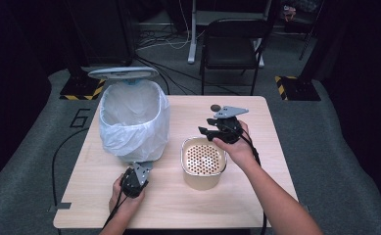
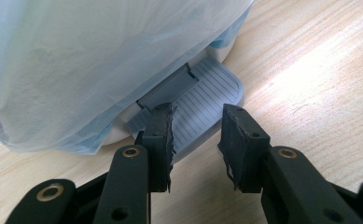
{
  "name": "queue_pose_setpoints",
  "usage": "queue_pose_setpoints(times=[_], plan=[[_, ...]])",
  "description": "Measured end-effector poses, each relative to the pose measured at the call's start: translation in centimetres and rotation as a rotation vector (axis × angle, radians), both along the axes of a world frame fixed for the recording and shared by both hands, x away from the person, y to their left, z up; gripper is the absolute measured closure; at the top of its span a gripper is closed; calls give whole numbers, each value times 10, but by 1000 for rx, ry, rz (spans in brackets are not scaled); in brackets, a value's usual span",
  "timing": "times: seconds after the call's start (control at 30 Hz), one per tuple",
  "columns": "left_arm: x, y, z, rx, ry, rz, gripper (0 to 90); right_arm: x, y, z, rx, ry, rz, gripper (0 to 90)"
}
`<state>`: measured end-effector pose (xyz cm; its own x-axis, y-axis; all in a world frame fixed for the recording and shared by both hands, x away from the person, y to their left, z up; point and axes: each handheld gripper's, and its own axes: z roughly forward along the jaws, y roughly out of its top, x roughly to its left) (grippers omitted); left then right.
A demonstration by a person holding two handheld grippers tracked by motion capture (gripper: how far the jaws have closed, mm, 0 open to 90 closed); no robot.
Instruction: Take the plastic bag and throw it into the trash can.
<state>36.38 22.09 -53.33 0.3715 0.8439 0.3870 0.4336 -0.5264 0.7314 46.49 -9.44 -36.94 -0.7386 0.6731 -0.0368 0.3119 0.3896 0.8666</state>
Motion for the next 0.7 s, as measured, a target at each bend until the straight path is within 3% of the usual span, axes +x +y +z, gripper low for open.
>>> queue_pose_setpoints(times=[0.1, 0.5, 0.7], plan=[[0, 0, 0, 0, -2, 1, 640, -1, -5, -7, 15, 12, -16, 525], [0, 0, 0, 2, -2, 1, 641, -3, -21, -36, -3, 62, -33, 565], [0, 0, 0, 1, -2, 1, 641, -1, -29, -50, 5, 97, -23, 646]])
